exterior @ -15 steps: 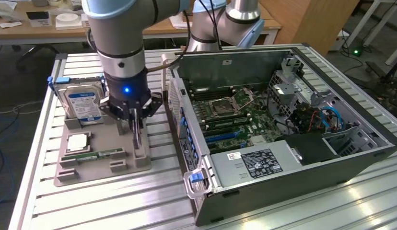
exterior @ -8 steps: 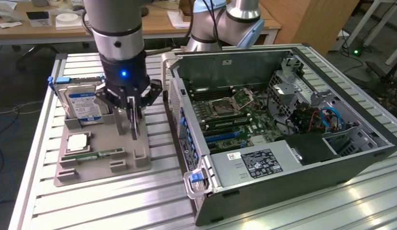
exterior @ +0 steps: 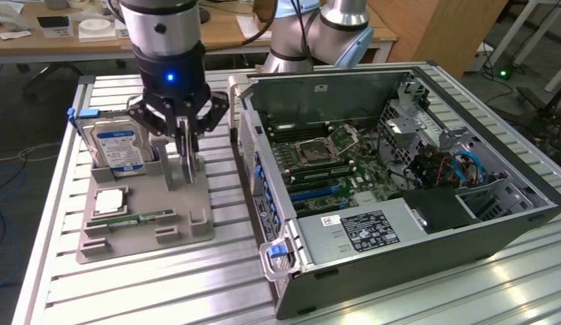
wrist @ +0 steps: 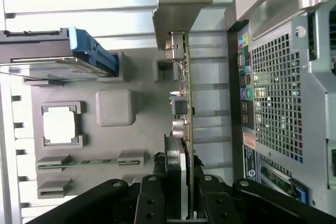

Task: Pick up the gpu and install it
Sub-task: 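Pick up the gpu and move the gpu toward the slot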

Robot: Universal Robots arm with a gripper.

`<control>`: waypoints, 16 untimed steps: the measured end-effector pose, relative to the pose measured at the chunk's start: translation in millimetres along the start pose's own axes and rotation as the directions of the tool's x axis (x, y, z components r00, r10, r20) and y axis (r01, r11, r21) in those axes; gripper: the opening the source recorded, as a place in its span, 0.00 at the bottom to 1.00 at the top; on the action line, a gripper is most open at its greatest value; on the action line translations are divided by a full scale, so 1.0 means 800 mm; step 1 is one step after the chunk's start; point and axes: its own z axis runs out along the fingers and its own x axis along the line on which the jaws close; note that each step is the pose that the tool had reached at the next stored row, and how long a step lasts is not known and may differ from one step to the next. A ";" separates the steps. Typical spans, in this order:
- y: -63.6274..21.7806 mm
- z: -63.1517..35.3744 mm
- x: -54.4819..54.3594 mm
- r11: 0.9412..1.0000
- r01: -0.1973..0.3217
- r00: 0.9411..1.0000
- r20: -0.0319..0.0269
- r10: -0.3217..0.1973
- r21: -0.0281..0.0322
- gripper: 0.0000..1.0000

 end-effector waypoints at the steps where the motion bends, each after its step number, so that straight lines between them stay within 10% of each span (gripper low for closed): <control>1: 0.000 -0.006 0.000 1.000 0.000 1.000 0.000 0.000 0.000 0.28; 16: 0.005 -0.091 -0.002 1.000 0.000 1.000 0.000 0.000 0.000 0.28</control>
